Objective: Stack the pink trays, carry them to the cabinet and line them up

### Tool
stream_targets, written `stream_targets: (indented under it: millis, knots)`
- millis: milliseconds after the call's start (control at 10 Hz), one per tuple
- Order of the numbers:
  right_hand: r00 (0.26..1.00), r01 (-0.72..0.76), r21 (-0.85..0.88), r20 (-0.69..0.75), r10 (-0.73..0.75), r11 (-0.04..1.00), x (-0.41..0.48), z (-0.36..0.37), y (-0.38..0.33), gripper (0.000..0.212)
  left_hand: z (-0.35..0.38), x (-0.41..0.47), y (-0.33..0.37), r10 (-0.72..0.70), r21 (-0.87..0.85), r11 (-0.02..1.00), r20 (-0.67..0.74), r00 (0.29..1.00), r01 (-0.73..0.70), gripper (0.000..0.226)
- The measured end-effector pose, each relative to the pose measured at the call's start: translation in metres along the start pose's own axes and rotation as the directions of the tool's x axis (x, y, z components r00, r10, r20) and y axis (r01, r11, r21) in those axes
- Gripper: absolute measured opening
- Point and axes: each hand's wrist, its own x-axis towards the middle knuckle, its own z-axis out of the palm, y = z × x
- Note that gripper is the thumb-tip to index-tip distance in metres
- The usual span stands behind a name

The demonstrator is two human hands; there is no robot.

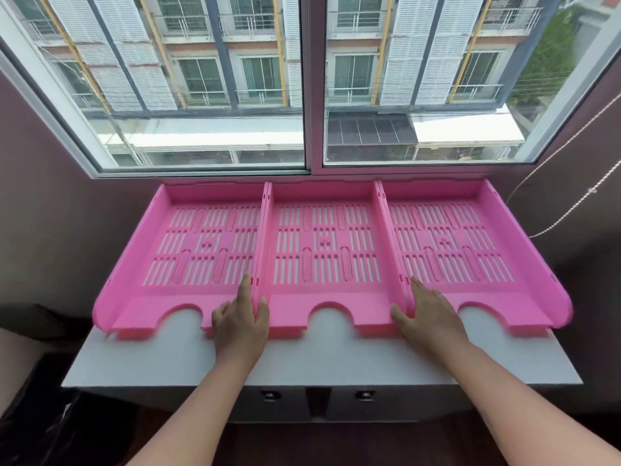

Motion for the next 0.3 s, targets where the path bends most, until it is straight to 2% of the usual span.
stream_targets:
  millis: [100, 200, 300]
  knots:
    - [0.999, -0.037, 0.019, 0.019, 0.037, 0.999, 0.004, 0.003, 0.004, 0.083, -0.005, 0.001, -0.001, -0.009, 0.003, 1.0, 0.071, 0.997, 0.009, 0.068]
    - [0.995, -0.025, 0.024, -0.098, 0.028, 0.999, -0.006, 0.015, 0.009, 0.086, -0.007, -0.008, -0.005, -0.005, 0.027, 1.0, 0.094, 0.996, 0.002, 0.085]
    - [0.976, -0.021, -0.027, -0.218, 0.015, 0.999, -0.021, 0.029, 0.012, 0.088, -0.001, -0.027, -0.004, -0.027, 0.083, 0.996, 0.004, 1.0, 0.026, 0.1]
